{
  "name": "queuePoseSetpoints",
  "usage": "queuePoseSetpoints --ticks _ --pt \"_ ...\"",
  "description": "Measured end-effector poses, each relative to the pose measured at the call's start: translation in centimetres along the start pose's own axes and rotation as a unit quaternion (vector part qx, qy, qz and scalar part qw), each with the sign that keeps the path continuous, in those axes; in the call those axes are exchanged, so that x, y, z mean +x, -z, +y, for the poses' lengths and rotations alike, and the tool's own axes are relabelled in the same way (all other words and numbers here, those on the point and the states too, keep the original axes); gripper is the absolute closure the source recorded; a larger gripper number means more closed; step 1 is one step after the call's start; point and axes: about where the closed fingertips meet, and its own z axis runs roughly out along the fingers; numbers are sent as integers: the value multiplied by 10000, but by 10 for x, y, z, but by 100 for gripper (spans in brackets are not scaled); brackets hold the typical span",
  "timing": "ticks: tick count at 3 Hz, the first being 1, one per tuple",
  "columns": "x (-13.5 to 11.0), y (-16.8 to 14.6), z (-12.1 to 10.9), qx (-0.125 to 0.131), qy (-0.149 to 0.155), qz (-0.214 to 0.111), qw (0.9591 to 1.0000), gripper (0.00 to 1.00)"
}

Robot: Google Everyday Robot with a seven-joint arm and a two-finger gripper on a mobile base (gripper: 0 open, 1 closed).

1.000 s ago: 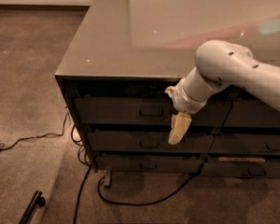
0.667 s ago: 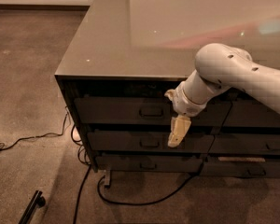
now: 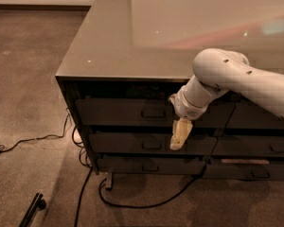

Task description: Open top drawer

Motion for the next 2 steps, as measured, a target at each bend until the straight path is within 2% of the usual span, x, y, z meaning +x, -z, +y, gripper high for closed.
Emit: queuePoseSetpoints --ticks 2 --pt "20 -16 -32 208 -70 549 9982 0"
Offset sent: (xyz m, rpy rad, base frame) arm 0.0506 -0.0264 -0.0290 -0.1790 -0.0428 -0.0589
